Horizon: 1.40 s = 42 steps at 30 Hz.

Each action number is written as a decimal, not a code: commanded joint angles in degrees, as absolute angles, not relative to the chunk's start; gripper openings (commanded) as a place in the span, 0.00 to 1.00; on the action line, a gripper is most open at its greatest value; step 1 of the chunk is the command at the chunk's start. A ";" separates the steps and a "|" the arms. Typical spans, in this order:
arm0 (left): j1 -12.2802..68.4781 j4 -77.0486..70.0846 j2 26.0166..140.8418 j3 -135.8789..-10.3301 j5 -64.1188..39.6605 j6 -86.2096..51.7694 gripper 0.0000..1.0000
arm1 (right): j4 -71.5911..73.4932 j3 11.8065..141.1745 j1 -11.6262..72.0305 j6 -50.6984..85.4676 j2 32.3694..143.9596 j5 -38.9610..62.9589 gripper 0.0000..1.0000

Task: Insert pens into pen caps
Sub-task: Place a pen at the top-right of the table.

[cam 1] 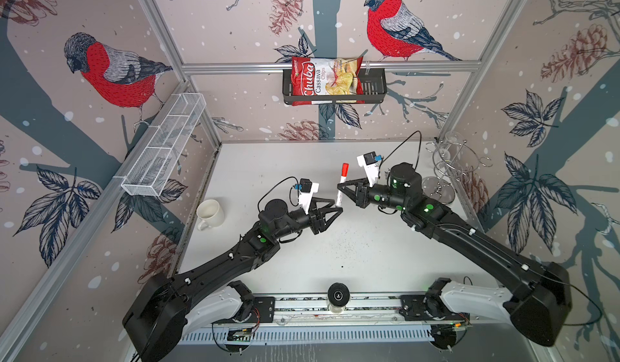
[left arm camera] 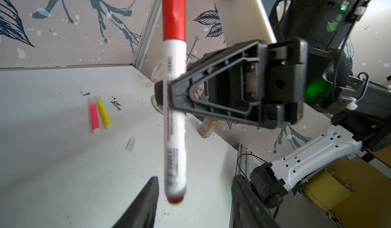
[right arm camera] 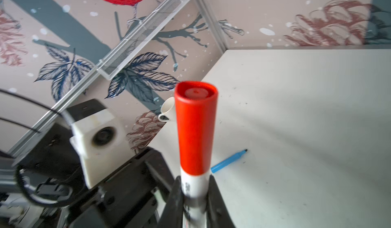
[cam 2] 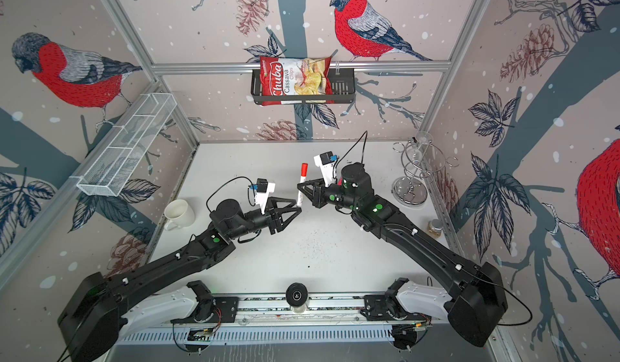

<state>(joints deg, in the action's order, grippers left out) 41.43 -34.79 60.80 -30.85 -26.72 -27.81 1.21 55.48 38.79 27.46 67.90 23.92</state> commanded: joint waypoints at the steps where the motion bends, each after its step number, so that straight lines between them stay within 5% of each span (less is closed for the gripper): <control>1: 41.48 -32.74 59.45 -30.83 -22.89 -25.69 0.57 | -0.28 55.45 35.13 30.95 68.35 21.61 0.02; 13: 41.48 -27.75 55.46 -29.18 -13.42 -24.75 0.57 | -10.06 58.39 22.53 33.31 76.61 18.36 0.01; 32: 41.47 -20.90 51.84 -29.82 -8.18 -24.34 0.56 | -21.19 77.68 18.97 29.72 105.71 16.25 0.00; 42: 41.48 -17.56 49.57 -29.59 -5.64 -23.07 0.56 | -24.35 81.25 12.91 30.19 110.75 10.94 0.00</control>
<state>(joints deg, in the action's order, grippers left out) 41.43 -18.37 49.84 -29.54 -7.20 -24.03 -22.37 80.66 13.80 30.72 110.26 13.32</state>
